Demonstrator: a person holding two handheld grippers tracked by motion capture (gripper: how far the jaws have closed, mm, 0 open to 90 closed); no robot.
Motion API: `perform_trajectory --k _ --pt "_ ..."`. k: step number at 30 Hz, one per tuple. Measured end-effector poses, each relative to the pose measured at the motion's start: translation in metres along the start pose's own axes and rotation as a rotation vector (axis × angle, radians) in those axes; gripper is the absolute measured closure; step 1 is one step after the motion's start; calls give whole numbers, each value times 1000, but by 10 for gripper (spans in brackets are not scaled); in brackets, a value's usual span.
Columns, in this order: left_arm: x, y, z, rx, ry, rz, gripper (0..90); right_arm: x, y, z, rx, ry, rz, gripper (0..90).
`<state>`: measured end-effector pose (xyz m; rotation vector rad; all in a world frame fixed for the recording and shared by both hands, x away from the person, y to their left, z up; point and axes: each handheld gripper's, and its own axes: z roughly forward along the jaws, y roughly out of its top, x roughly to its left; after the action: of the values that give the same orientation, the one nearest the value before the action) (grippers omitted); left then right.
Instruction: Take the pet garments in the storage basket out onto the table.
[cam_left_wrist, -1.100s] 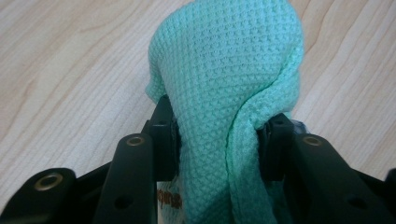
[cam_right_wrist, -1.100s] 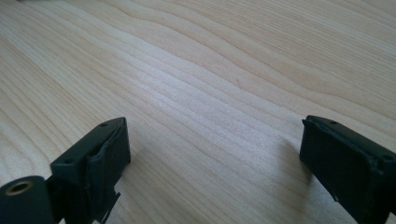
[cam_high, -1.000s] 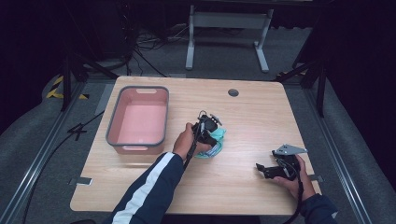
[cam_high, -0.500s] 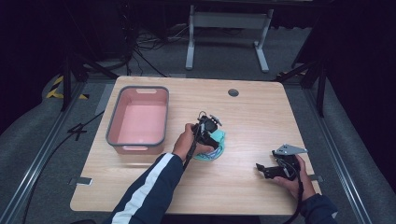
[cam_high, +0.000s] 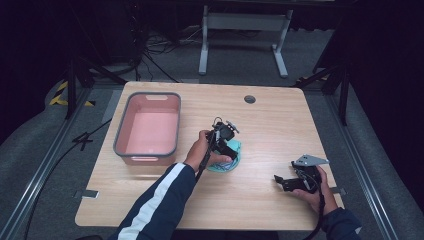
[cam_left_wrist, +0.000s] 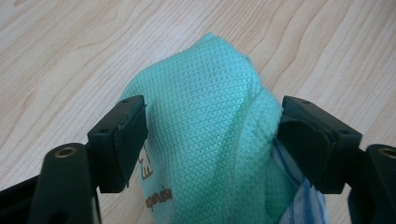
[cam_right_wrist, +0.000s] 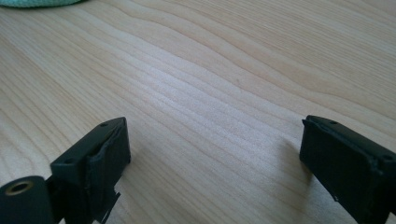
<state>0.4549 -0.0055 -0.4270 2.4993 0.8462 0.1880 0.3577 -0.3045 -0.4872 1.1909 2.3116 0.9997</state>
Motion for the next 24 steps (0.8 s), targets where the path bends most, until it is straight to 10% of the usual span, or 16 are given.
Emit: perform_trajectory --k 24 --pt "3 -1 -36 -59 6 81 223 0 0 0 0 0 0 89"
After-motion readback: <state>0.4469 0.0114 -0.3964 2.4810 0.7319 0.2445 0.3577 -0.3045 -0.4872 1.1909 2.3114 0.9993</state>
